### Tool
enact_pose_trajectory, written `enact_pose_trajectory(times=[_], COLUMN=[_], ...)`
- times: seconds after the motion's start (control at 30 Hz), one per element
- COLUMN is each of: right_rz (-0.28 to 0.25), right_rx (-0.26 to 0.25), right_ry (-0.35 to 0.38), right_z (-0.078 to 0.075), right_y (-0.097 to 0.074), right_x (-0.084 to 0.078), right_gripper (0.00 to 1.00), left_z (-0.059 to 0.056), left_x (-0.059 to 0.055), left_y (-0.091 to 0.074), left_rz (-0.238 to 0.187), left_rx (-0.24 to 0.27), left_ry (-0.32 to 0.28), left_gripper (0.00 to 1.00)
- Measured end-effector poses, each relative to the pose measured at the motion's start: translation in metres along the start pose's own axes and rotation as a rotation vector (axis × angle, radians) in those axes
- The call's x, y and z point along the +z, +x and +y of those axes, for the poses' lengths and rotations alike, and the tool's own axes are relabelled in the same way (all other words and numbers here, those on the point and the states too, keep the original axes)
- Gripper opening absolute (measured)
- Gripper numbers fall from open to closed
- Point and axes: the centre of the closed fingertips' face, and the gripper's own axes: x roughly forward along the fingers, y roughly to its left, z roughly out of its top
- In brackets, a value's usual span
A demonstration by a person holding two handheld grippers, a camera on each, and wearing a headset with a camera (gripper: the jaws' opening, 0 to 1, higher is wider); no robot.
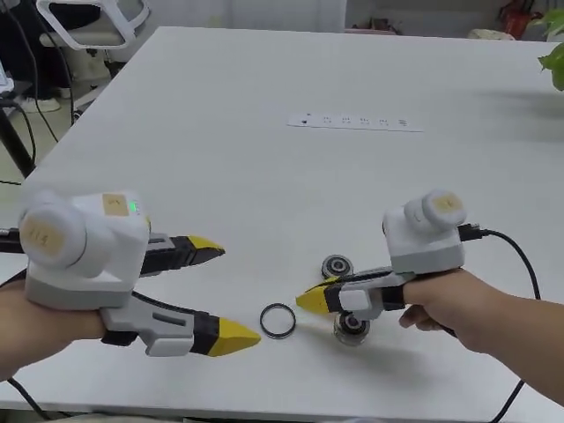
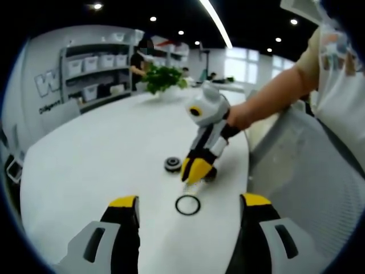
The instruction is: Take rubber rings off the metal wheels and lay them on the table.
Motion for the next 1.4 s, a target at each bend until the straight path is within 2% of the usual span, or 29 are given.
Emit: enact_pose_trajectory(times=[0.17, 0.87, 1.4], right_rz=[-0.034, -0.173, -0.176], right_rx=[-0.007, -0.104, -0.179], right_ry=[-0.004, -0.035, -0.092], right_z=[0.002, -0.021, -0.044], right_y=[-0.011, -0.063, -0.084], right_x=[0.008, 0.037, 0.037], right_gripper=[0.13, 0.24, 0.26], left_z=[0.003, 0.021, 0.038], left_x=[0.004, 0.027, 0.037], left_y=[0.002, 0.018, 0.04], left_rz=[-0.002, -0.007, 0.0], left_rx=[0.001, -0.009, -0.022], left_ry=[-0.001, 0.029, 0.044], left_gripper=[0.72, 0.69, 0.65])
